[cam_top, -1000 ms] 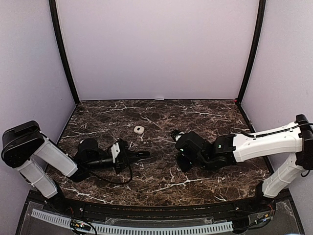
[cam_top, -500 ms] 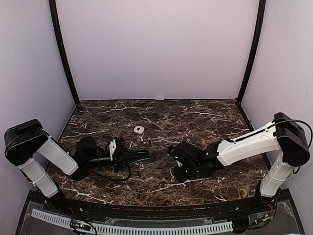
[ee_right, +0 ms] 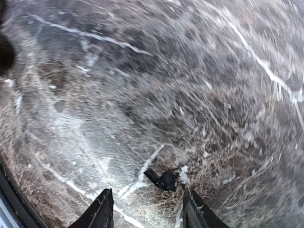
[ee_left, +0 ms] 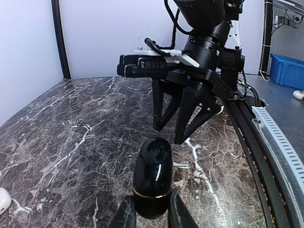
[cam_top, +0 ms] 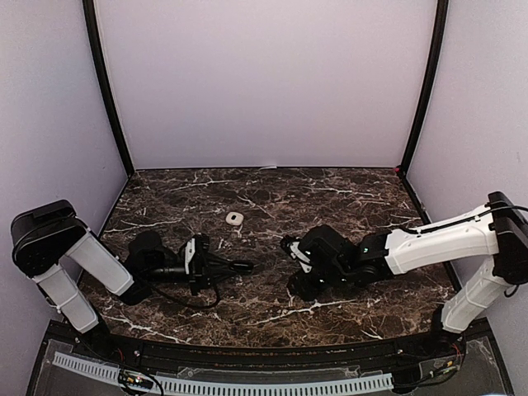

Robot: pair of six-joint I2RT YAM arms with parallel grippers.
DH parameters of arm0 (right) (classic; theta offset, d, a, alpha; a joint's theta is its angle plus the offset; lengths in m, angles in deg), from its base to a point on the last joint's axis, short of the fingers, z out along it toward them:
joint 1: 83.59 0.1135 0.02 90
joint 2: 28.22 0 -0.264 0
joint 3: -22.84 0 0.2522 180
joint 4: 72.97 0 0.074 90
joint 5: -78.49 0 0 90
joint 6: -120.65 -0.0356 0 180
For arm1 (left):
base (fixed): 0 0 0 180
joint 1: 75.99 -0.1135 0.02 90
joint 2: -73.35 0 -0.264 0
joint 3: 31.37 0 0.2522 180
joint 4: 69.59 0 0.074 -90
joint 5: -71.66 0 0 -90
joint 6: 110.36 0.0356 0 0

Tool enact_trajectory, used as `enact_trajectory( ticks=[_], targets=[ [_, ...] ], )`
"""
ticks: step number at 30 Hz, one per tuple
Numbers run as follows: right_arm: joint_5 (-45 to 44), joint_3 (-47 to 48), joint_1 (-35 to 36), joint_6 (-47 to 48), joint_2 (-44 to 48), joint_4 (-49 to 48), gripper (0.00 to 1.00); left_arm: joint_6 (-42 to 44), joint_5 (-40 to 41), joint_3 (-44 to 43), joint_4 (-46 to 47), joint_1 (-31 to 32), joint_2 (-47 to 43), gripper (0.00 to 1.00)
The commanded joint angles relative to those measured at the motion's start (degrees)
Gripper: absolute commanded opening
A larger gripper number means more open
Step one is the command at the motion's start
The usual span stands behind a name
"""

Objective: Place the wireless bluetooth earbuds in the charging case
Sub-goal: Place the right earbud at the center of the board, then open the charging case.

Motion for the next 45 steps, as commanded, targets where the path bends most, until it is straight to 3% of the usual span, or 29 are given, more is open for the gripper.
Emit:
enact_trajectory(
  ticks=[1,9,12,17,27,45],
  targets=[
    [5.8,1.3,-0.3,9.1,3.9,-4.1,0.5,-1.5,-5.3,-1.4,2.1,-0.2,0.2,0.0],
    [20.7,-0.2,-0.3,17.2,6.6,-16.7,0.7,-4.9,-9.7,-4.1,-1.1,-0.1,-0.3,0.0],
    [23.3,-0.1,-0.3,18.6,6.3,-19.3,0.67,-5.5,-11.1,-4.5,-1.8,-0.1,-0.2,0.0],
    [24.5,2.5,-0.3,20.6,4.5,-19.4,0.55,-6.0,-12.8,-5.3,-3.0,0.1,0.2,0.0],
    [25.2,6.3,-0.3,22.0,0.8,-18.6,0.63,-6.0,-15.1,-6.5,-4.8,0.9,0.9,0.0],
    [20.3,8.1,-4.0,19.2,-1.6,-18.0,0.51,-4.2,-17.1,-6.8,-5.9,2.0,1.1,0.0]
  ],
)
